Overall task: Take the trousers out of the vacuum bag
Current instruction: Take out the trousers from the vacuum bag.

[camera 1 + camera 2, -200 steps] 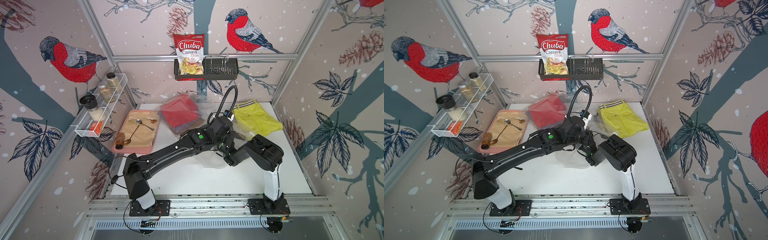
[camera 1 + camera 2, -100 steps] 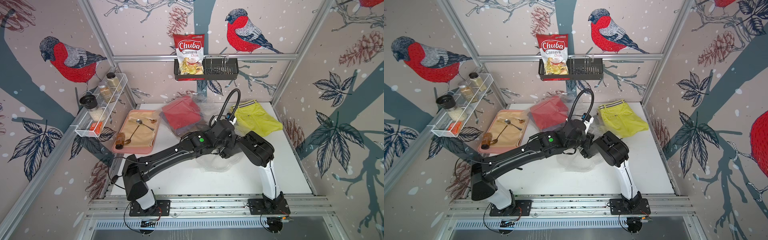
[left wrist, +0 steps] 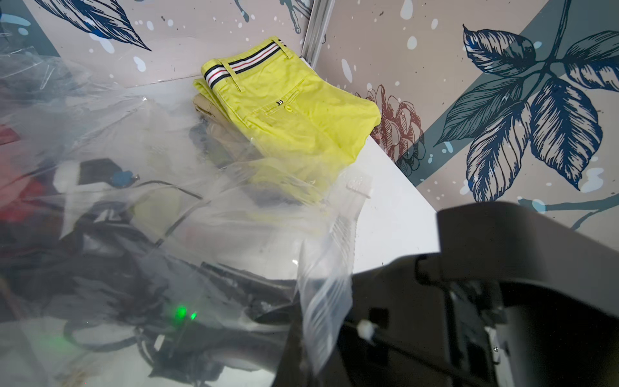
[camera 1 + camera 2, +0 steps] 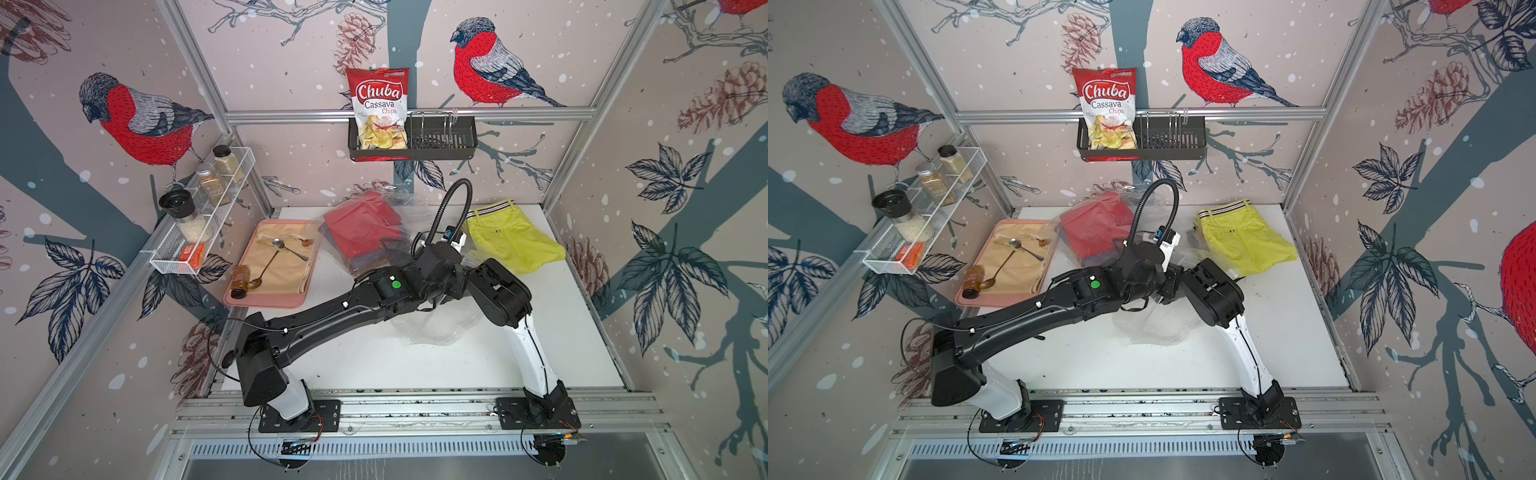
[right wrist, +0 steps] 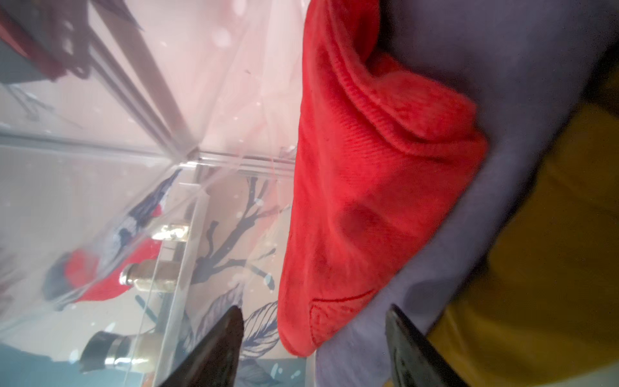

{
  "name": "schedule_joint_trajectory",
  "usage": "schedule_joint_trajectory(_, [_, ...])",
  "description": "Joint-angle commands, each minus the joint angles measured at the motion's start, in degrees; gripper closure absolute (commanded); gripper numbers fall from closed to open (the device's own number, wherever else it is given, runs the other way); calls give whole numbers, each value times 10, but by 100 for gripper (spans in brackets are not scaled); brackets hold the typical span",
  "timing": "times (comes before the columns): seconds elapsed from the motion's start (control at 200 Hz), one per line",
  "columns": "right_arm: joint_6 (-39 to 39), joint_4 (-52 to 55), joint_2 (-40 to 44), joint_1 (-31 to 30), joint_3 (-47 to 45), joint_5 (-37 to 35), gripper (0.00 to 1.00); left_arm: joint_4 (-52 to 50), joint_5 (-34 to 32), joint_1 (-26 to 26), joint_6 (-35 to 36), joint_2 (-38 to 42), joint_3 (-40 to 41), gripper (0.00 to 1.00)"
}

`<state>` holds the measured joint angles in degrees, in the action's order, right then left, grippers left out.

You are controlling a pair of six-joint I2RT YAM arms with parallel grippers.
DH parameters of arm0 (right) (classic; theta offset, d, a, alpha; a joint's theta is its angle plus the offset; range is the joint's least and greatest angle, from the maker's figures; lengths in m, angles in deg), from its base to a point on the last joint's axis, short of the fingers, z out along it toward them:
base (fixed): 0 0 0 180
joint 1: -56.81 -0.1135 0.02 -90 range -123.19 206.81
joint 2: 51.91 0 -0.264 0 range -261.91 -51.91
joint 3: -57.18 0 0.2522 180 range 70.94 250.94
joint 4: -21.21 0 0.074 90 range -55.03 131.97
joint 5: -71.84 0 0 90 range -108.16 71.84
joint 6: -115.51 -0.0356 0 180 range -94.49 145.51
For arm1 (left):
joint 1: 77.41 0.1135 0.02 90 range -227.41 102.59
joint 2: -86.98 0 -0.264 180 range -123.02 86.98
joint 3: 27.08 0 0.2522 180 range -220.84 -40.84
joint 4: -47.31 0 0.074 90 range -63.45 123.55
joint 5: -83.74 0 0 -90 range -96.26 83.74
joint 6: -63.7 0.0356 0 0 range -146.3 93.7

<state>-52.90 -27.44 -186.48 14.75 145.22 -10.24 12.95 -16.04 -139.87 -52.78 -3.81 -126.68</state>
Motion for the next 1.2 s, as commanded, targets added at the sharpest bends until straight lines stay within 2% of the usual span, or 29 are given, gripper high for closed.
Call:
schedule_joint_trajectory(0.0, [-5,24,-13,-1,30,3,32,9,52,-11,10,3,3,100])
schedule_joint_trajectory(0.515, [-1,87,-77,10,147,9,33,1,41,-13,12,8,7,100])
schedule_joint_trajectory(0.63, [-1,89,-87,17,168,17,46,-1,36,-13,12,10,11,100])
schedule_joint_trajectory(0.765, [19,94,-76,26,168,32,75,8,37,-12,7,21,23,100])
schedule_joint_trajectory(0.88, [36,62,-56,31,145,49,91,7,32,-10,6,23,25,100])
schedule_joint_trajectory(1.065, [25,-52,-46,44,119,107,100,8,35,-4,1,27,31,100])
schedule_joint_trajectory(1.196, [36,-90,-10,46,64,121,100,10,31,3,-3,34,38,100])
